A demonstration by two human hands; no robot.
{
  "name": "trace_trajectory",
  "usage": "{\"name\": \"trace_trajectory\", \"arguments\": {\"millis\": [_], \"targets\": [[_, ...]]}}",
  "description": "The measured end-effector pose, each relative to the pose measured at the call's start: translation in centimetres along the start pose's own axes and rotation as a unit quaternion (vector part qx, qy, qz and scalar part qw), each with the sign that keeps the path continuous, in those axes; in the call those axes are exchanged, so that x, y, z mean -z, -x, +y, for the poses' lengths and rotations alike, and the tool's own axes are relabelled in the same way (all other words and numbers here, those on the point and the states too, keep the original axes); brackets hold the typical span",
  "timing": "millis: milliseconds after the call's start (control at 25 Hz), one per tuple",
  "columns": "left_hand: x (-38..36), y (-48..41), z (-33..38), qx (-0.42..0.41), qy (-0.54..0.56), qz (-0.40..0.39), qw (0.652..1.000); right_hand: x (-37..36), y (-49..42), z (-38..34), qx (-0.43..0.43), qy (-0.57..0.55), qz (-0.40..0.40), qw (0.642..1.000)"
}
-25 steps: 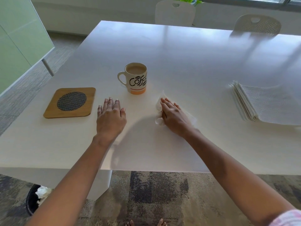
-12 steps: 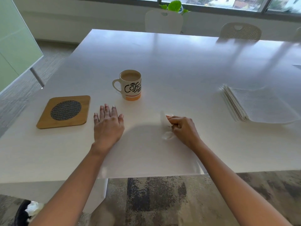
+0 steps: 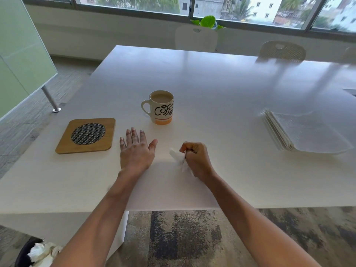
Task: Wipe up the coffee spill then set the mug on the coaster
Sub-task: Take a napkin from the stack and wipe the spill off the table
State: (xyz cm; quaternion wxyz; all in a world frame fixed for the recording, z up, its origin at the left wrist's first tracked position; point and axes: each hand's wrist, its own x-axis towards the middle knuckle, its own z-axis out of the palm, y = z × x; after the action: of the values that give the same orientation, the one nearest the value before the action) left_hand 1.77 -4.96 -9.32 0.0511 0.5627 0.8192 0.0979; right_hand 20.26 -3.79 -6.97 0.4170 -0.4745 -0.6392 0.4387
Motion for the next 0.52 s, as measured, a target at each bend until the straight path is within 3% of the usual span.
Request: {"name": "trace_trajectory", "arguments": {"millis": [160,240,400,520], "targets": [[0.2,0.2,-0.1,-0.006,0.006,0.0,1.0,0.7,-1.9,-0.6,-0.104,-0.241,0.037,0.964],[0.2,0.3,-0.1,-0.007,0.008,0.003,1.0,2.7,-3.0,-0.8,-0.136,-0.28,0.036,0.95],[0.3,0.2,-0.1,-0.01,0.007,0.011,1.0,6.0,-4.5,-1.7,-0.074,-0.178,-0.023,0.981],[0.3,0.4,-0.1,-0.01,0.001,0.012,1.0,8.1,-6.0,-2.4,-0.016,0.041,-0.021,0.999]]}}
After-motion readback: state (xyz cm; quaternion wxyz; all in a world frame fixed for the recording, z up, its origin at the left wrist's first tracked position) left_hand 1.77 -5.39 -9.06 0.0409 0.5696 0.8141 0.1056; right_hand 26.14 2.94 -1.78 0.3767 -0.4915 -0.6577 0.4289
